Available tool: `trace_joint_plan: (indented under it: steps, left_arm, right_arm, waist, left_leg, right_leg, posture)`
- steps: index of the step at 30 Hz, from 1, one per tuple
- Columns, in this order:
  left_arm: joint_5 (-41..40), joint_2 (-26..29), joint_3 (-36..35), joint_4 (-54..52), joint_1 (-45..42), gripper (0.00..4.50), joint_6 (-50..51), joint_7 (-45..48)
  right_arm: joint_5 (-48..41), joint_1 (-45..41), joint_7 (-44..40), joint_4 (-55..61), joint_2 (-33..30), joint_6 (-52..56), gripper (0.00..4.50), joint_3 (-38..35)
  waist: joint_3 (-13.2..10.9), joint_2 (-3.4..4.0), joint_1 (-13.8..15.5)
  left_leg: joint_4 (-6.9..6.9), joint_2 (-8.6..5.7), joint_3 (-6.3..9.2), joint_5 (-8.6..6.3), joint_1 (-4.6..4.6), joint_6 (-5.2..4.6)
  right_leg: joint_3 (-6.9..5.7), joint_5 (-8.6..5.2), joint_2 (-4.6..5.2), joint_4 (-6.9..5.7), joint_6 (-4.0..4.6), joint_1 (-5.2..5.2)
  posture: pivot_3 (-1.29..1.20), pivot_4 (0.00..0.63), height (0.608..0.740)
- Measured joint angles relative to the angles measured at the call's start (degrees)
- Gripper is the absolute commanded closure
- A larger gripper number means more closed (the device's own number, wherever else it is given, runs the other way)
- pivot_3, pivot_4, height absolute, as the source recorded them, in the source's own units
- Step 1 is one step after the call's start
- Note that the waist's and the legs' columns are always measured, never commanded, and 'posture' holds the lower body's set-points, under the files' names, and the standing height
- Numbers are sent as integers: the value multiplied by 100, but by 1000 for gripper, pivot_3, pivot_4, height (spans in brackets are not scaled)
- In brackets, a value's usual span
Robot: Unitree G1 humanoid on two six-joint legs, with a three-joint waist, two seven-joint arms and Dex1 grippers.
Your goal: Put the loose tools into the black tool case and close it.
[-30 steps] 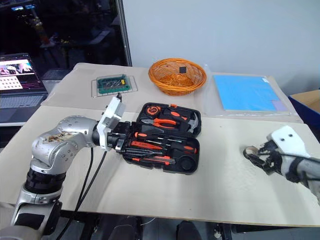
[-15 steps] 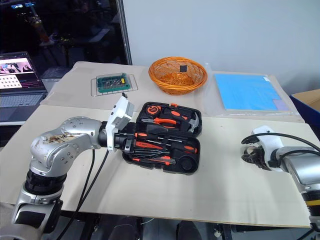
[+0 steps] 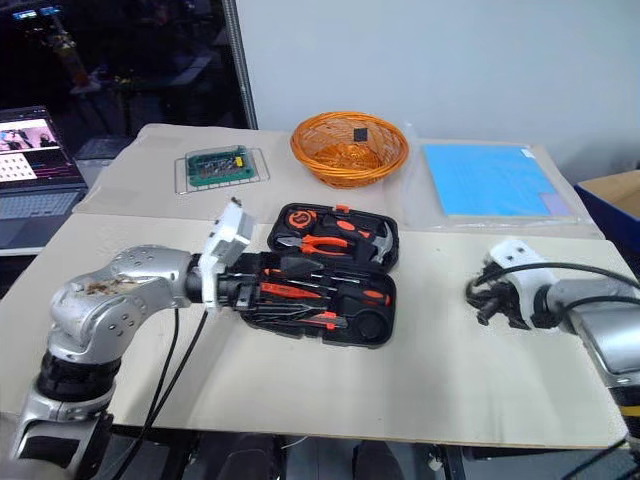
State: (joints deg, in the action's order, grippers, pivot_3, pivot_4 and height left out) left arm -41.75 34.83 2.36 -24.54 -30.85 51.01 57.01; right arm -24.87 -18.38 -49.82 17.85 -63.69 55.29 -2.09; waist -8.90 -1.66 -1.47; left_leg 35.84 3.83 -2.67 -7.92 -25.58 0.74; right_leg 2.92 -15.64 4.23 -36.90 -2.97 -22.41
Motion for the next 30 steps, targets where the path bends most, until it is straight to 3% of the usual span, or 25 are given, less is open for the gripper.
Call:
trace_joint_plan:
  steps: [2, 6, 11, 14, 30]
  left_arm:
    - [-40, 181, -236, -69, 379, 465, -149, 30]
    - [-68, 591, -534, -331, 1077, 465, -407, 251]
    - [-55, 777, -648, -412, 1391, 465, -694, 246]
    - [15, 834, -660, -454, 1617, 465, -887, 233]
    - [215, 910, -651, -483, 1900, 465, -1337, 184]
  right_arm:
    - [-427, -479, -264, 790, 9, 310, 4481, 161]
    - [-558, -1358, -299, 1412, 309, 762, 4481, 1162]
    - [133, -1993, -628, 1263, 348, 588, 4481, 2706]
    - [488, -2063, -787, 1070, 354, 391, 4481, 3218]
    - [1314, -2397, -1442, 800, 826, 63, 4481, 3832]
  waist:
    - [-8, -10, -17]
    - [-17, -25, -9]
    - [-22, -33, 126]
    - [-22, -33, 132]
    - [-22, -33, 121]
  left_leg:
    - [-2, 10, 6, 0, 5, 1]
    - [-2, 2, -1, -1, 4, 4]
    - [14, -6, -31, -2, -51, 5]
    - [14, -4, -36, 0, -80, 1]
    - [14, 12, -29, 1, -71, 2]
  right_leg:
    - [-3, -6, -10, -3, 2, 1]
    - [-11, -25, 11, -1, 44, 0]
    - [-12, -2, 37, 13, 77, -70]
    - [-7, 21, 32, 4, 38, -80]
    - [-10, 19, 11, -19, 42, -83]
  posture:
    - [0, 150, 740]
    - [0, 150, 740]
    - [0, 150, 740]
    - [0, 150, 740]
    - [0, 150, 740]
